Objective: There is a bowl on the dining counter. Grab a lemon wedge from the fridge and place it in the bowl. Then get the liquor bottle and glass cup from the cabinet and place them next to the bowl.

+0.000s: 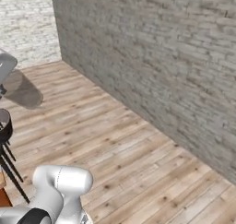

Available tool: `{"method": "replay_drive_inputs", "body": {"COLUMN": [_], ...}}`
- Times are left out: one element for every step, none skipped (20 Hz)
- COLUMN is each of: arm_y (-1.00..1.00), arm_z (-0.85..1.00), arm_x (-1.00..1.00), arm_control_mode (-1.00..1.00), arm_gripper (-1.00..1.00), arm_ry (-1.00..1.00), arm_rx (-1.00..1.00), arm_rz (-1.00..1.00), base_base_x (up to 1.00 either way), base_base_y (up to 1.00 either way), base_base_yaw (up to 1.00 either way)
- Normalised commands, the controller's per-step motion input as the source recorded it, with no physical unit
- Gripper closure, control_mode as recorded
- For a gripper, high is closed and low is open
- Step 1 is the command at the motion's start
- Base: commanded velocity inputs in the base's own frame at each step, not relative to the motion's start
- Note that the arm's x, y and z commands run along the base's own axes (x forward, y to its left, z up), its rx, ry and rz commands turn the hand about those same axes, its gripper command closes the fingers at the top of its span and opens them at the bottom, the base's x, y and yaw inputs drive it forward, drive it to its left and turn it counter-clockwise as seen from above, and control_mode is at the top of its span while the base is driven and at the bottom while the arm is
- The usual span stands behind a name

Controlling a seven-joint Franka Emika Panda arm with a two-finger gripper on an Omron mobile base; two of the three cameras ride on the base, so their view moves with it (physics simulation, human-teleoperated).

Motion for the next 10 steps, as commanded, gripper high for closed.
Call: {"method": "replay_drive_inputs", "body": {"arm_y": [0.0,0.0,0.0,0.0,0.0,0.0,0.0,0.0,0.0,0.0], "arm_z": [0.0,0.0,0.0,0.0,0.0,0.0,0.0,0.0,0.0,0.0], "arm_x": [0.0,0.0,0.0,0.0,0.0,0.0,0.0,0.0,0.0,0.0], "arm_control_mode": [1.0,1.0,1.0,1.0,1.0,1.0,1.0,1.0,1.0,1.0], "arm_gripper": [1.0,1.0,1.0,1.0,1.0,1.0,1.0,1.0,1.0,1.0], "arm_ry": [0.0,0.0,0.0,0.0,0.0,0.0,0.0,0.0,0.0,0.0], "arm_rx": [0.0,0.0,0.0,0.0,0.0,0.0,0.0,0.0,0.0,0.0], "arm_rz": [0.0,0.0,0.0,0.0,0.0,0.0,0.0,0.0,0.0,0.0], "base_base_x": [1.0,1.0,1.0,1.0,1.0,1.0,1.0,1.0,1.0,1.0], "base_base_y": [0.0,0.0,0.0,0.0,0.0,0.0,0.0,0.0,0.0,0.0], "base_base_yaw": [0.4,0.4,0.4,0.4,0.4,0.4,0.4,0.4,0.4,0.4]}}
